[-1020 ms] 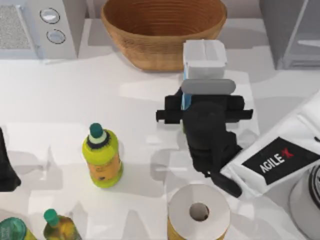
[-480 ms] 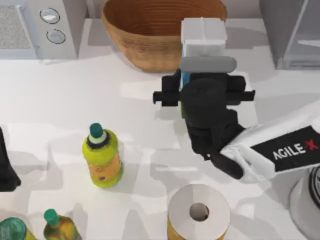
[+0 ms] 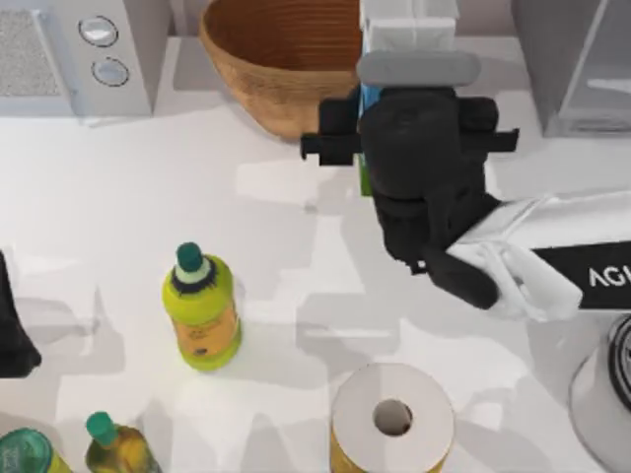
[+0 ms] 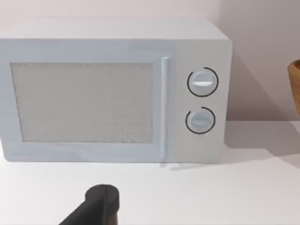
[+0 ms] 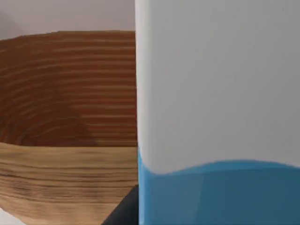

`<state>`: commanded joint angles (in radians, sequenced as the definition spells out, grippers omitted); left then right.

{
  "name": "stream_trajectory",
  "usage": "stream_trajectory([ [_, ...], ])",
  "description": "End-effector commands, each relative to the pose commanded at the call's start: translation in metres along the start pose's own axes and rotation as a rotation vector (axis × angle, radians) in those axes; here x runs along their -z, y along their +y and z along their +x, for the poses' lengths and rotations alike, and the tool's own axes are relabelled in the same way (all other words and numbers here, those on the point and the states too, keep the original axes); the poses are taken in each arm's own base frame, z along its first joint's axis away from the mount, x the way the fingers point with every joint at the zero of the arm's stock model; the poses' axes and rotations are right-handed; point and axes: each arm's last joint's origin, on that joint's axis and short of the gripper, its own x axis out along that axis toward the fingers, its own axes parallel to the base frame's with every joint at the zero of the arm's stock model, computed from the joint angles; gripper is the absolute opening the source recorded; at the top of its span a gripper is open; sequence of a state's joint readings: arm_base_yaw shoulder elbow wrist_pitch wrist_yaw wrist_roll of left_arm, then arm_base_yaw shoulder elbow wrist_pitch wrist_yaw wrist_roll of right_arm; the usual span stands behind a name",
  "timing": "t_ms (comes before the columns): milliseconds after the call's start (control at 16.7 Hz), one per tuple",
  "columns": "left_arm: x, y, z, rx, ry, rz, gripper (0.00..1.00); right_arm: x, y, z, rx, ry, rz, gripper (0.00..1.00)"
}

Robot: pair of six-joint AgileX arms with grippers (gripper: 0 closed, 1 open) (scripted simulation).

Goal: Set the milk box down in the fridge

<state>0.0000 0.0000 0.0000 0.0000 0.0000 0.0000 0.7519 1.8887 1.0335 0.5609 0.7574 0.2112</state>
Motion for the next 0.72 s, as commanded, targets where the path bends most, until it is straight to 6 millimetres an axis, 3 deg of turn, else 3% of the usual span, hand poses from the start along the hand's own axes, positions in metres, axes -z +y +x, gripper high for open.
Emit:
stream_trajectory([
  [300, 0.0, 0.0, 0.0, 0.0, 0.0, 0.0, 1.0, -0.04, -0.005, -0.014, 0.0, -0.003, 0.004, 0.0],
  [720, 0.0, 0.0, 0.0, 0.0, 0.0, 0.0, 1.0, -0.039, -0.007, -0.014, 0.0, 0.004, -0.001, 0.0],
])
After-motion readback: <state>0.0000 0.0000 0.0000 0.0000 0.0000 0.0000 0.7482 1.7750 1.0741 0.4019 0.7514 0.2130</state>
